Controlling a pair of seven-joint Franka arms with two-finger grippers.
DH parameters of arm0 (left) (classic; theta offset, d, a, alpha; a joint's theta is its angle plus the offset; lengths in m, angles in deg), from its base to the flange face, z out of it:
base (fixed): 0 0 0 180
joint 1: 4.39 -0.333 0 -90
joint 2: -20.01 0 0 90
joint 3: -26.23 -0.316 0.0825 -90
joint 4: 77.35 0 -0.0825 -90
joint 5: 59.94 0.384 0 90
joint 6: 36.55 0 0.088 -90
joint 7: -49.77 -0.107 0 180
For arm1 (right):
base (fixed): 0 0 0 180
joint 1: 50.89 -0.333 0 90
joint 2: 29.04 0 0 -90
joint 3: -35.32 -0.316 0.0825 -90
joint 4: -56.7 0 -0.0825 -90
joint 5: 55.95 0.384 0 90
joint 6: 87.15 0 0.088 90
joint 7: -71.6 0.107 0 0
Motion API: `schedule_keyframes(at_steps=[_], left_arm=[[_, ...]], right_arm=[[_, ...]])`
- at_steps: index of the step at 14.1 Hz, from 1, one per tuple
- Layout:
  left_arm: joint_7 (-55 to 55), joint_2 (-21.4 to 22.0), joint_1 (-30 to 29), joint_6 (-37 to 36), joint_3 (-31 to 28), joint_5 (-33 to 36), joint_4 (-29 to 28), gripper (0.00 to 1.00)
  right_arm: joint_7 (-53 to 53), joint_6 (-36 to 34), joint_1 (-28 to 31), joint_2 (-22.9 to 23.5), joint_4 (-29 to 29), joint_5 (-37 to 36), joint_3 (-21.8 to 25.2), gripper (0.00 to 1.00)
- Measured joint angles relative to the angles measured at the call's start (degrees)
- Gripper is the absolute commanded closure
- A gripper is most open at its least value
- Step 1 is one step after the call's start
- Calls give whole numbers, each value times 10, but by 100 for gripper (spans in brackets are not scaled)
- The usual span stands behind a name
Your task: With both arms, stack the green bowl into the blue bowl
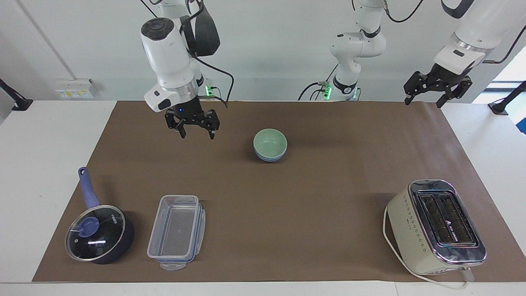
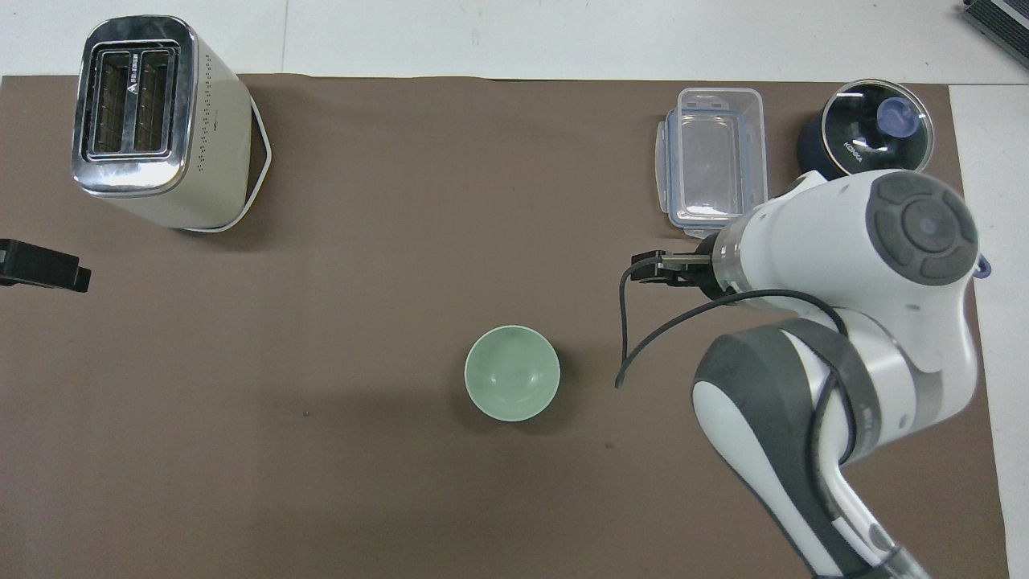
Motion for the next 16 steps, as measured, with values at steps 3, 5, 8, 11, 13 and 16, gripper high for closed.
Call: schedule_keyframes(at_steps=[3,5,8,11,13,16], left_arm=[[0,1,0,-4,1,0,0,0],[1,1,0,-5,1,0,0,0],[1,1,0,-6,1,0,0,0],[2,1,0,-9,1,0,0,0],[2,1,0,-10,1,0,0,0],[2,1,0,-10,0,0,0,0]], right_arm=[[-1,-34,28,-17,13,-1,1,0],[-3,-63,49,-27,26,-1,1,0],[-21,-107,75,-32,55,-1,2,0],[-43,-139,105,-32,75,-1,2,0],[-45,-146,121,-36,80,-1,2,0],[-45,-165,133,-46,83,-1,3,0]])
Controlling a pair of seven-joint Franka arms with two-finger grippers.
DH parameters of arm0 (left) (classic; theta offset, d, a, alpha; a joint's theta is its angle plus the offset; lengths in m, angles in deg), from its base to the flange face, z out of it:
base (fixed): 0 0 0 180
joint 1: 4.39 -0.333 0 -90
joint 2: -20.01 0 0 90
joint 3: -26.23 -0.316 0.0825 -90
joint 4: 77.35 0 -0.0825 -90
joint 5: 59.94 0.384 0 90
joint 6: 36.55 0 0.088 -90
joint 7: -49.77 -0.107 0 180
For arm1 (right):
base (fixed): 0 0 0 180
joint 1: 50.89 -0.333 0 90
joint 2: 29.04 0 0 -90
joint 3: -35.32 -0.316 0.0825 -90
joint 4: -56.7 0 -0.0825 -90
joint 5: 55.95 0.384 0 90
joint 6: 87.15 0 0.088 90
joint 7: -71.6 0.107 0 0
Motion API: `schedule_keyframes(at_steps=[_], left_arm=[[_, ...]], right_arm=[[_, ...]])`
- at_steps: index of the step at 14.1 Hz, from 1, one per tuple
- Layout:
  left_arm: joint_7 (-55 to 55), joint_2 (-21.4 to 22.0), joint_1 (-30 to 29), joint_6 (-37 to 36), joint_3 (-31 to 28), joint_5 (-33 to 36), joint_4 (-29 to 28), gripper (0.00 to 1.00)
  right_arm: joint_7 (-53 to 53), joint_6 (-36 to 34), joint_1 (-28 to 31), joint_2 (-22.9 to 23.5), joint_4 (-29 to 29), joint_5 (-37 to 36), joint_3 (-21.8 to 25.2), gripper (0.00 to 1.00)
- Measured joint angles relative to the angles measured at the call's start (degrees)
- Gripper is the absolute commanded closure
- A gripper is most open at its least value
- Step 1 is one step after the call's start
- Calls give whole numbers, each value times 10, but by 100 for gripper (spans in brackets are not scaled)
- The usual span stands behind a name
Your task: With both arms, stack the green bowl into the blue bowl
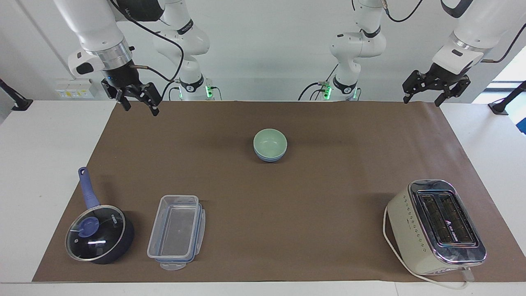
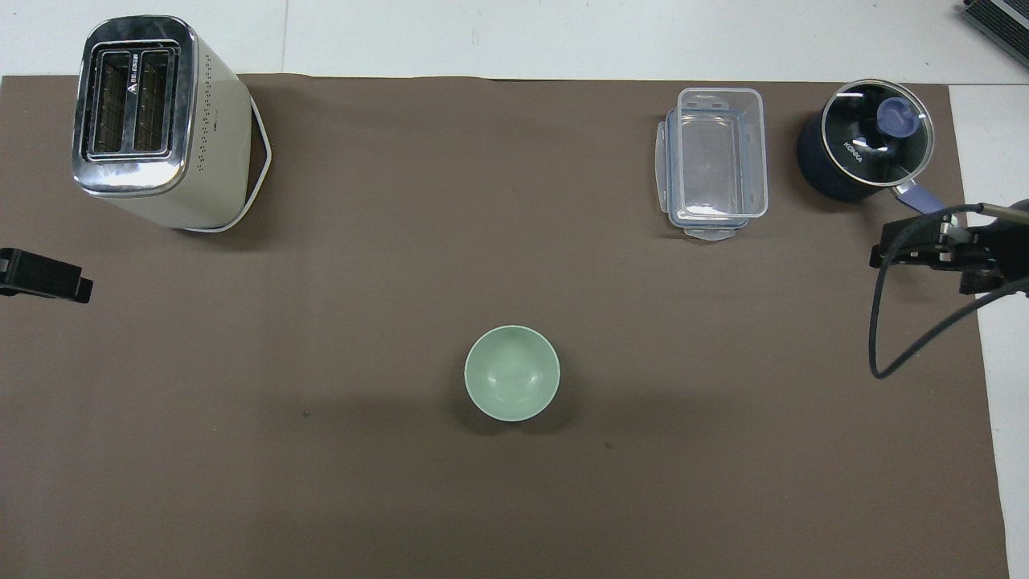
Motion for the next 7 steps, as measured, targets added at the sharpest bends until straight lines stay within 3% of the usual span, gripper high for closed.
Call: schedule_keyframes(at_steps=[7], left_arm=[[0,0,0,0,0,0,0,0]], right_arm=[[-51,-14,2,-14,2,-2,14,0]])
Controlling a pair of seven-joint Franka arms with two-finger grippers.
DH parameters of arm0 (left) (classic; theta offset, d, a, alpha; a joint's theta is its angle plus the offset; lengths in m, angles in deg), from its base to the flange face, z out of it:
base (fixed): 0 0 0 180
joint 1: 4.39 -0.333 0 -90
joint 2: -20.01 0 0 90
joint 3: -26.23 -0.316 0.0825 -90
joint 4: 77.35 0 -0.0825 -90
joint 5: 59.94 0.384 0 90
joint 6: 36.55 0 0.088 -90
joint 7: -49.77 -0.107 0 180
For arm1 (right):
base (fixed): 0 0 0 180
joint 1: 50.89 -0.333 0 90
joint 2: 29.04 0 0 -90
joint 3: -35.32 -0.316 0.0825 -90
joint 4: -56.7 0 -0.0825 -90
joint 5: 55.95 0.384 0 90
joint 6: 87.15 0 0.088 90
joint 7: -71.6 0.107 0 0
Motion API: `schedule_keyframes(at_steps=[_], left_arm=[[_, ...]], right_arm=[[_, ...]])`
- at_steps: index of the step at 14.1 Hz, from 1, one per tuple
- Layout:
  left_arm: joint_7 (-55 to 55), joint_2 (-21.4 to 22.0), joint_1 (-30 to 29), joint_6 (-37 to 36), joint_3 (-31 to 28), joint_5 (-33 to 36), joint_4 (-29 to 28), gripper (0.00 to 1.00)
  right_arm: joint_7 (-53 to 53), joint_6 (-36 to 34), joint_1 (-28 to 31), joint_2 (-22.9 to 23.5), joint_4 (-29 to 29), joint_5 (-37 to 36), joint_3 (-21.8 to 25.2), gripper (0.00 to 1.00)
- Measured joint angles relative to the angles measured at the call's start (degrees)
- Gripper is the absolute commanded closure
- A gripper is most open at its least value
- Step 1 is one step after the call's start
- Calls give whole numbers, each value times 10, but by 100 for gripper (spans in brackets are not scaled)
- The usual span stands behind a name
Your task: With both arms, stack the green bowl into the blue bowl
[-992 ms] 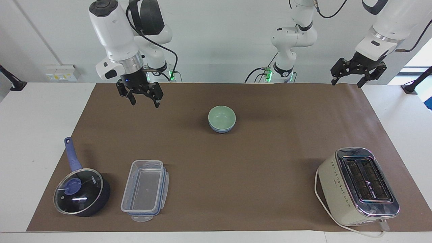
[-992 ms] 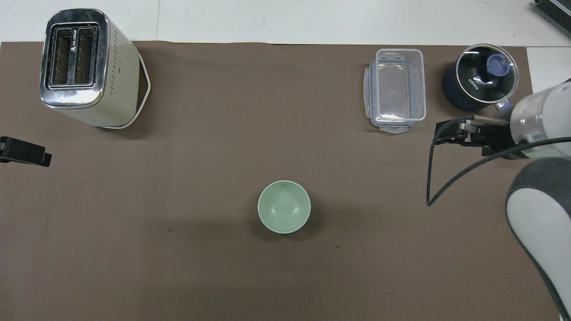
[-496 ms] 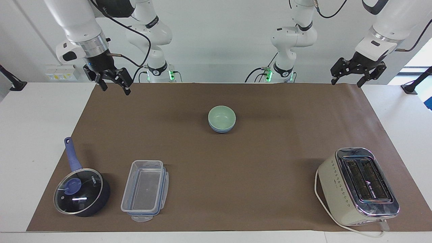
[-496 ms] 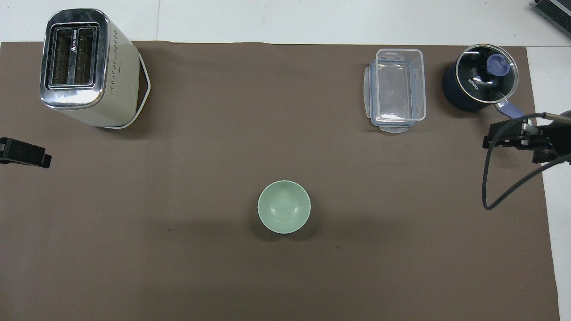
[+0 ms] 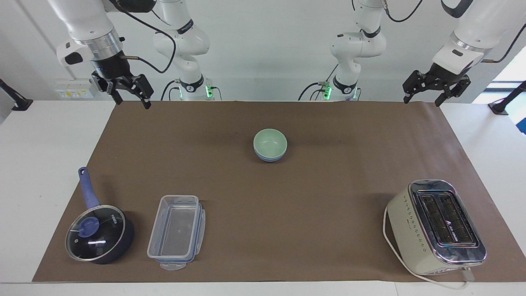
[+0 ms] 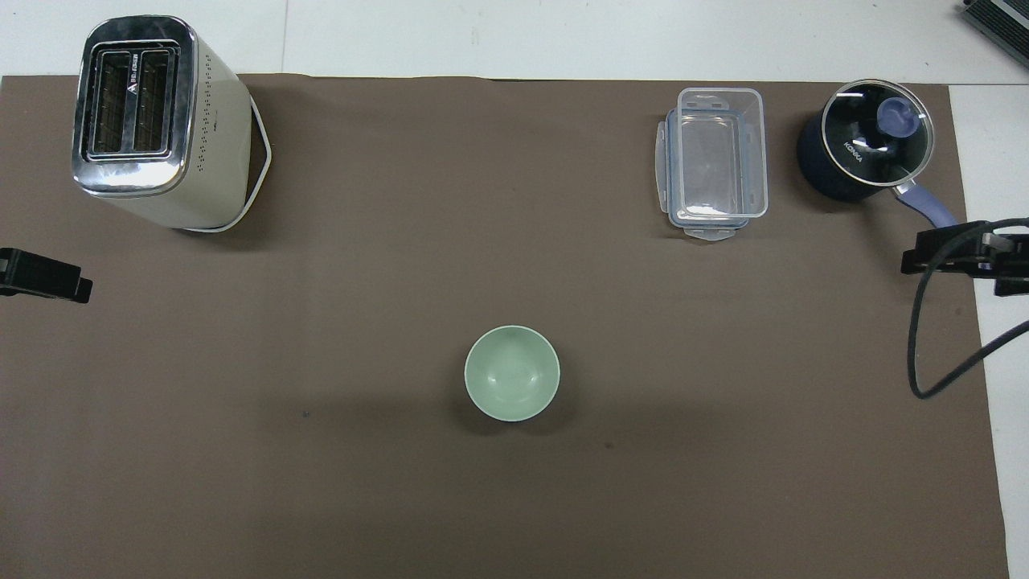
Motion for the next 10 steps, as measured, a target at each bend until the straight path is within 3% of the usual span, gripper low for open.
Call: schedule_keyframes(at_steps=[4,10], left_arm=[[0,0,0,0,0,0,0,0],[0,0,0,0,0,0,0,0]], right_arm=[[-13,-70,-1,0,23,-32,-5,0],[-16,-69,-2,0,29,-34,-6,0]])
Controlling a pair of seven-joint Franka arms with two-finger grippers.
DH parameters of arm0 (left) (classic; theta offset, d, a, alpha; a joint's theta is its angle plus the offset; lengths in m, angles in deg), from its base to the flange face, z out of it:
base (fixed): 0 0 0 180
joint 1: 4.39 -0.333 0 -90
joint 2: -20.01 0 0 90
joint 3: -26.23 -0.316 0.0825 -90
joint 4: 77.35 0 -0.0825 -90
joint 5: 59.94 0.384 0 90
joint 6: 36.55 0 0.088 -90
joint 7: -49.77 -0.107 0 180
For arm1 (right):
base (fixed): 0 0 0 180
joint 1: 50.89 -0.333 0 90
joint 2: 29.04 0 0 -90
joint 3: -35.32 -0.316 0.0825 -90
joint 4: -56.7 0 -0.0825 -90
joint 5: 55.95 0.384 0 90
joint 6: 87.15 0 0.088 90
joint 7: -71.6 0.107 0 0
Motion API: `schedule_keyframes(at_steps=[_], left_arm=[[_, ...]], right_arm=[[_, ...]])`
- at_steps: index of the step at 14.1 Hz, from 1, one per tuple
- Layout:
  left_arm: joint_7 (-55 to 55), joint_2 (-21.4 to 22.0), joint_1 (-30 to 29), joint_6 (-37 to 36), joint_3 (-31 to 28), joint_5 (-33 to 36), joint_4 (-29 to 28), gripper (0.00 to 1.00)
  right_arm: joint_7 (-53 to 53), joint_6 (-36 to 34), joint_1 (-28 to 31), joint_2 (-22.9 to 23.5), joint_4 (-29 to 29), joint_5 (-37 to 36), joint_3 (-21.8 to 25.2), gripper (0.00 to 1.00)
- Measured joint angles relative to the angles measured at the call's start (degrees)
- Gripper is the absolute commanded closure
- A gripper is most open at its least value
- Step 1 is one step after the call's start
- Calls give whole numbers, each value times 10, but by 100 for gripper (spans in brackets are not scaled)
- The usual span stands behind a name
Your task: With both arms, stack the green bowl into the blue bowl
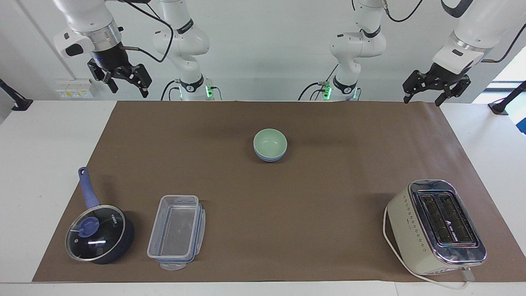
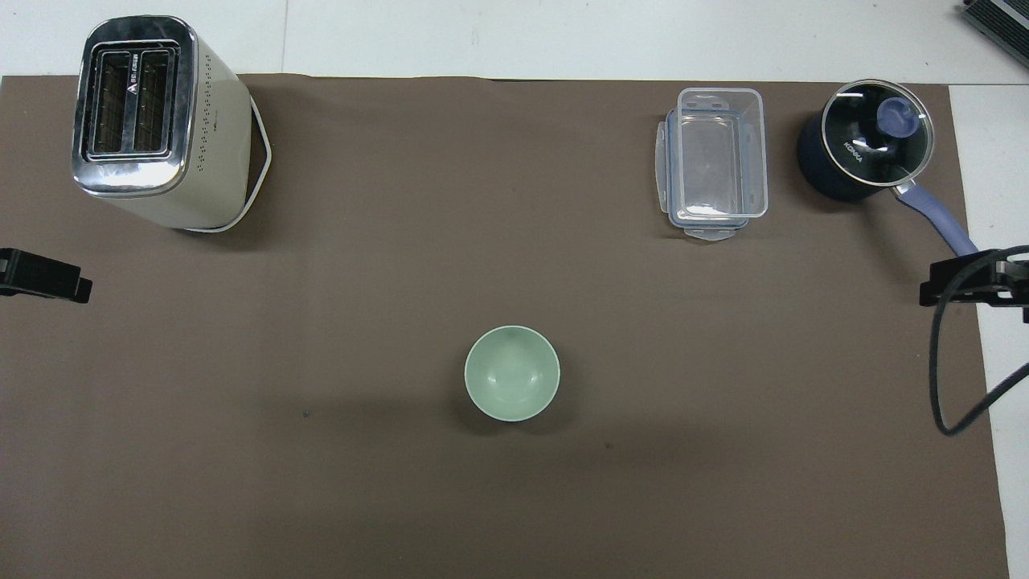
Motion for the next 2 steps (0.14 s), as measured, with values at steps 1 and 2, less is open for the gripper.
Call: schedule_keyframes(at_steps=[1,2], left_arm=[[0,0,0,0,0,0,0,0],[0,0,0,0,0,0,0,0]], right_arm=[[-1,0,0,0,0,0,-1,0],[-1,0,0,0,0,0,-1,0]])
